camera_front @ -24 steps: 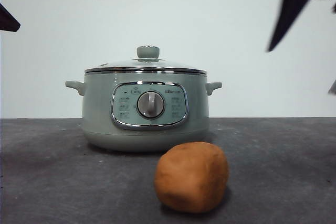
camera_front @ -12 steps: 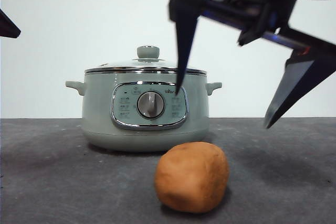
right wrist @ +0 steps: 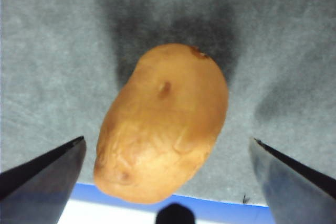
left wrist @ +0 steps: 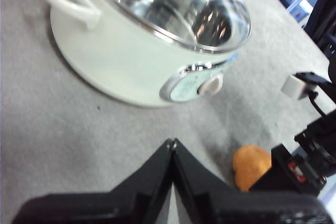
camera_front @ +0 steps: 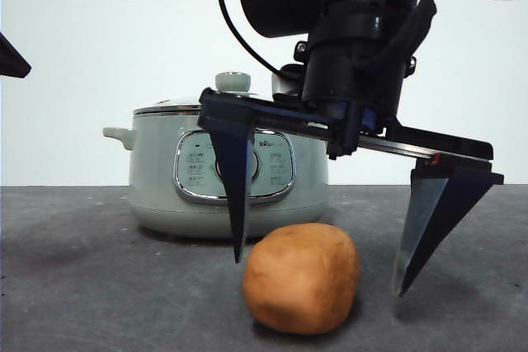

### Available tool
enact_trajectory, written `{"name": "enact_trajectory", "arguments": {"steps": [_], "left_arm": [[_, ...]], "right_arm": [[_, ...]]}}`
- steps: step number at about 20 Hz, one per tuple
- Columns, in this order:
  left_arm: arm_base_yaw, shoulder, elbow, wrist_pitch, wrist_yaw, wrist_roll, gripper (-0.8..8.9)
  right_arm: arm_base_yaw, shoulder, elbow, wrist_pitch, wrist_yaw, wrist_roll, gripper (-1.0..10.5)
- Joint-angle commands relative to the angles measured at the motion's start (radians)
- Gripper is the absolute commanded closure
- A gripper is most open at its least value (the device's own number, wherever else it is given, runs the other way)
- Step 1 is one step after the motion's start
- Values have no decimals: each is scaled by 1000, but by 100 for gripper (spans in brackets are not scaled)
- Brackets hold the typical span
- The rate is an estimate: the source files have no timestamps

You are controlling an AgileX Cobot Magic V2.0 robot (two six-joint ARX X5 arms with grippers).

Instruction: Pick up the potato,open the lid,put the potato in the pot,close the lid

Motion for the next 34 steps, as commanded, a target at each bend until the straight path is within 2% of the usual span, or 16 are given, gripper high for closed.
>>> {"name": "enact_trajectory", "arguments": {"steps": [1, 5, 8, 9, 11, 13, 18, 21, 24, 26, 29, 32, 33, 34], "left_arm": [[1, 1, 2, -14, 3, 43, 817], [1, 1, 2, -26, -15, 58, 818], [0, 1, 2, -25, -15, 58, 817], [-1, 1, 2, -25, -15, 58, 817], [-3, 1, 2, -25, -15, 57, 818], [-7, 2, 5, -34, -15, 41, 818], [-19, 51, 69, -51, -16, -30, 818], [-46, 114, 148, -51, -23, -34, 819], [-92, 223, 288, -120, -99, -32, 818], [-117, 319, 406, -184, -118, -25, 817], [-165, 471, 585, -233, -124, -3, 817], [-220, 645, 805, -303, -224, 8, 811], [-236, 699, 878, -332, -245, 25, 796], [-254, 764, 970, -370, -258, 41, 717]], "right_arm": [[2, 21, 3, -1, 3, 11, 547], [2, 26, 3, -2, 3, 10, 559], [2, 26, 3, -2, 3, -31, 848], [1, 26, 3, -4, 3, -34, 905], [1, 25, 3, -14, 3, -67, 950], [1, 11, 24, -80, 13, -164, 949], [1, -91, 127, -330, 111, -450, 948], [1, -177, 168, -378, 195, -540, 949], [1, -284, 174, -380, 293, -623, 949], [1, -345, 174, -383, 341, -637, 949], [1, -420, 174, -390, 362, -637, 948], [1, -473, 174, -387, 362, -637, 948], [1, -482, 174, -388, 362, -636, 948], [1, -489, 174, -390, 362, -636, 948]]}}
